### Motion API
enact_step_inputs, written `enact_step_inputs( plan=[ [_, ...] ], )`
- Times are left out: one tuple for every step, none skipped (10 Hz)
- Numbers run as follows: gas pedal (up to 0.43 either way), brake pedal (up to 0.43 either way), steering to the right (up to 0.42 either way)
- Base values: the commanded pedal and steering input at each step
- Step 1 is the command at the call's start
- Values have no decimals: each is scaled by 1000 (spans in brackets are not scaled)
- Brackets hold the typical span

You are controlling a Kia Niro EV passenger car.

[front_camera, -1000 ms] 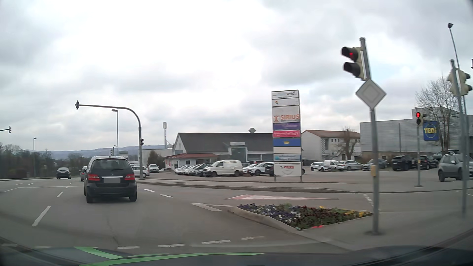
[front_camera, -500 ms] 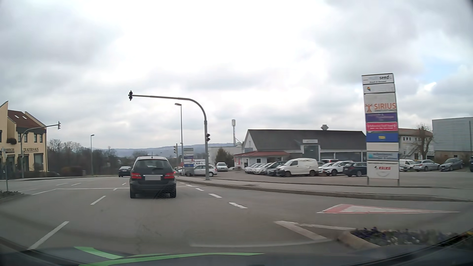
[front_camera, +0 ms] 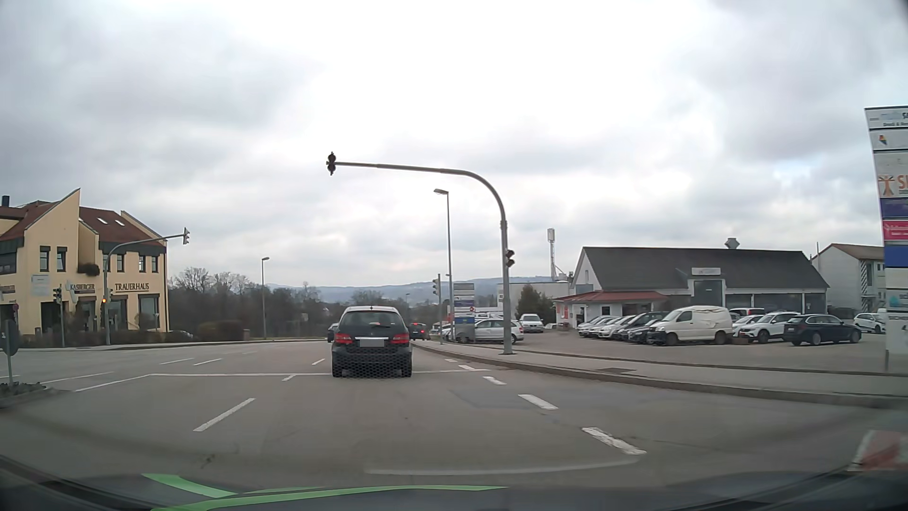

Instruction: Follow the waypoints while adhering to traffic rules and regulations

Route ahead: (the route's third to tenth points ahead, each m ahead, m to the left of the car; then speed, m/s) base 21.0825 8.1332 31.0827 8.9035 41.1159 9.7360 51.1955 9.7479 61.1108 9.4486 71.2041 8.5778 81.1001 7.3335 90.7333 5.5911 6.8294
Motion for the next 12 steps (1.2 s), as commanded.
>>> enact_step_inputs(
  plan=[
    [189, 0, -168],
    [189, 0, -150],
    [197, 0, -123],
    [197, 0, -89],
    [197, 0, -69],
    [197, 0, -51],
    [197, 0, -43],
    [197, 0, -34],
    [197, 0, -22],
    [177, 0, -11],
    [157, 0, -6],
    [157, 0, -4]
  ],
)
